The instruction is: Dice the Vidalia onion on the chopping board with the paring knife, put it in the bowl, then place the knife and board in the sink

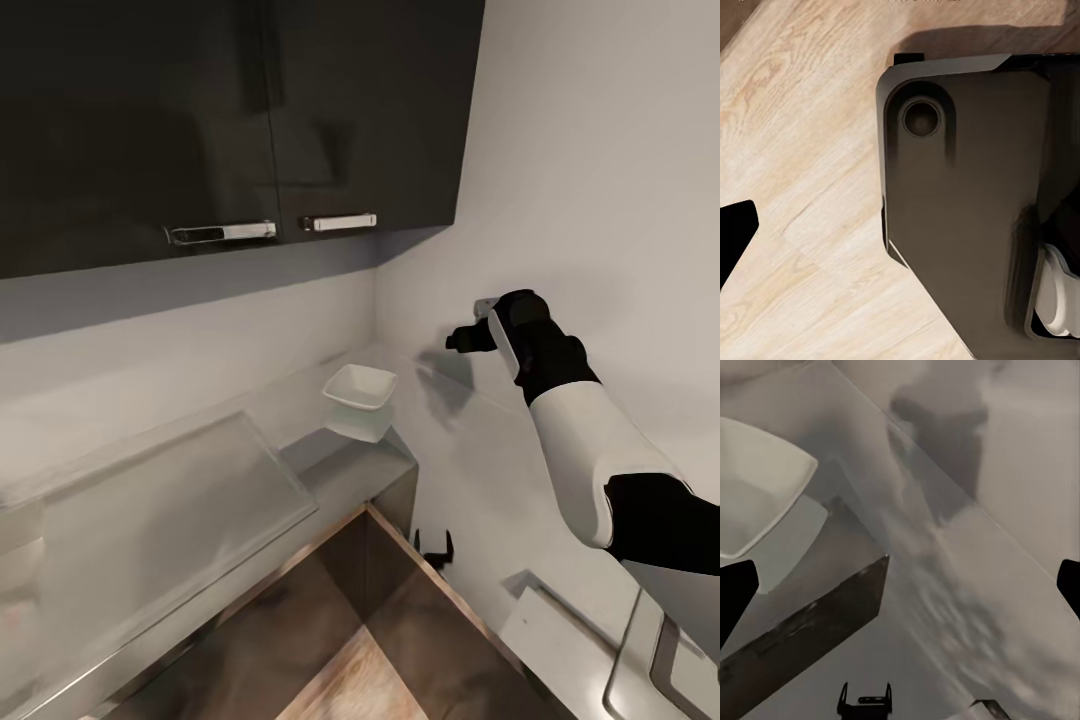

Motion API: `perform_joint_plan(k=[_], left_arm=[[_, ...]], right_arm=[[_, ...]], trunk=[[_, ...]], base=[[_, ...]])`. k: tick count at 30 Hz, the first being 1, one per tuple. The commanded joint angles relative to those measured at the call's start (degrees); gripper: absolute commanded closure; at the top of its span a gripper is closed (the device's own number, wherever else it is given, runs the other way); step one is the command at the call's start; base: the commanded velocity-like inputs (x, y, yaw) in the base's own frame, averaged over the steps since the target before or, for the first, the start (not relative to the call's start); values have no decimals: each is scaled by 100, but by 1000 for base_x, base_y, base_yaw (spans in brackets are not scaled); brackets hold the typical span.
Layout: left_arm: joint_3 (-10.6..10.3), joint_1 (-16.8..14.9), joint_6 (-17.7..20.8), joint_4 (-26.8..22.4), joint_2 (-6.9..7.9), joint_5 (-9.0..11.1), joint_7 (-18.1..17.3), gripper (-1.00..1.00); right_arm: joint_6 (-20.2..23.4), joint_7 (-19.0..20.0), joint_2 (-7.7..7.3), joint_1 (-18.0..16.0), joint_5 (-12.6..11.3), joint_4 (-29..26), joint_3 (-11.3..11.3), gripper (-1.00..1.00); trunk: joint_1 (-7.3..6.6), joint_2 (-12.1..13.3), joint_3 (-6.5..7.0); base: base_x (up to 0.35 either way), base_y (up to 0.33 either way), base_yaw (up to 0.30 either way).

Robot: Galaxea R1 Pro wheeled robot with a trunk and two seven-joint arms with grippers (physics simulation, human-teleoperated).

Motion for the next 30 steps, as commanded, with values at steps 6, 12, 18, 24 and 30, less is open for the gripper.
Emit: perform_joint_plan(k=[6,12,18,24,30], left_arm=[[-37,-10,-36,22,1,20,11,-100],[-35,-10,-35,22,2,18,11,-100],[-36,-10,-36,22,3,18,10,-100],[-33,-10,-36,22,5,18,11,-100],[-32,-10,-36,22,6,19,11,-100]], right_arm=[[23,24,1,-6,57,-3,6,-100],[23,24,1,-6,57,-3,6,-100],[23,24,1,-6,57,-3,6,-100],[23,24,1,-6,57,-3,6,-100],[23,24,1,-6,57,-1,6,-100]], trunk=[[4,-12,-12],[4,-12,-12],[4,-12,-12],[4,-12,-12],[4,-12,-12]], base=[[12,0,0],[148,0,0],[280,0,0],[165,0,0],[55,1,0]])
